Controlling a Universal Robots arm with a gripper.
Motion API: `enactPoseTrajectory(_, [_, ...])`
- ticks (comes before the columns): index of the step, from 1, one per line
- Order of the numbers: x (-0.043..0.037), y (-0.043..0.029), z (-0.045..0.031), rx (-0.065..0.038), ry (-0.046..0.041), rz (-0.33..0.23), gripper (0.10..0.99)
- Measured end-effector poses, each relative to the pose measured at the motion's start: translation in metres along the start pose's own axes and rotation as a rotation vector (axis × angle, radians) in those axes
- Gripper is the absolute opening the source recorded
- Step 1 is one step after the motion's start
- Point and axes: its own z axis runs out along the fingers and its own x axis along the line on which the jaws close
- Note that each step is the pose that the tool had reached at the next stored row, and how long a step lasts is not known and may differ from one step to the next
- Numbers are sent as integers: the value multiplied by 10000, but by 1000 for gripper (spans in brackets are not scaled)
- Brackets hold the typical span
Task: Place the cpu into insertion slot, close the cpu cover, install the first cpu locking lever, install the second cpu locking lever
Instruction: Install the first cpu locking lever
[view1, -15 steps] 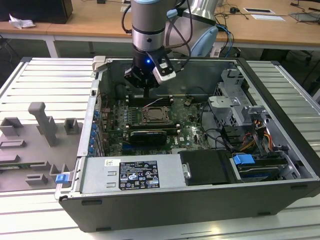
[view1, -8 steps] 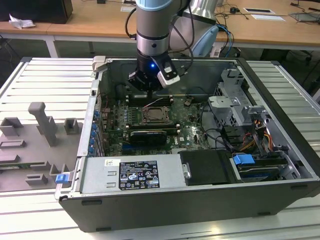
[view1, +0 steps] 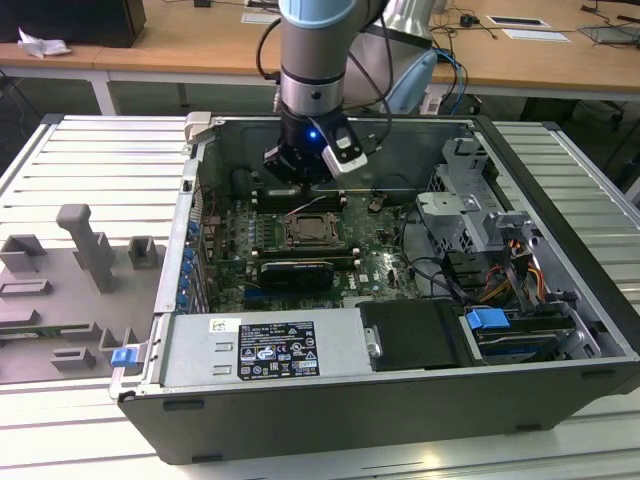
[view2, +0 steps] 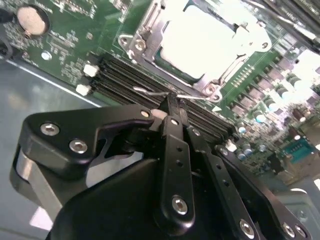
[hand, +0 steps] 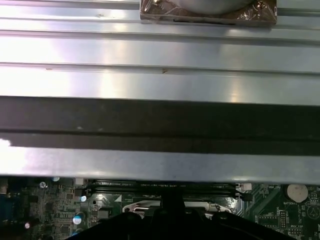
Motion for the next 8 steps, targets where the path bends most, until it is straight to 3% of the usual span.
enactPoseTrajectory(8, [-133,-12,86,1,1,1,106])
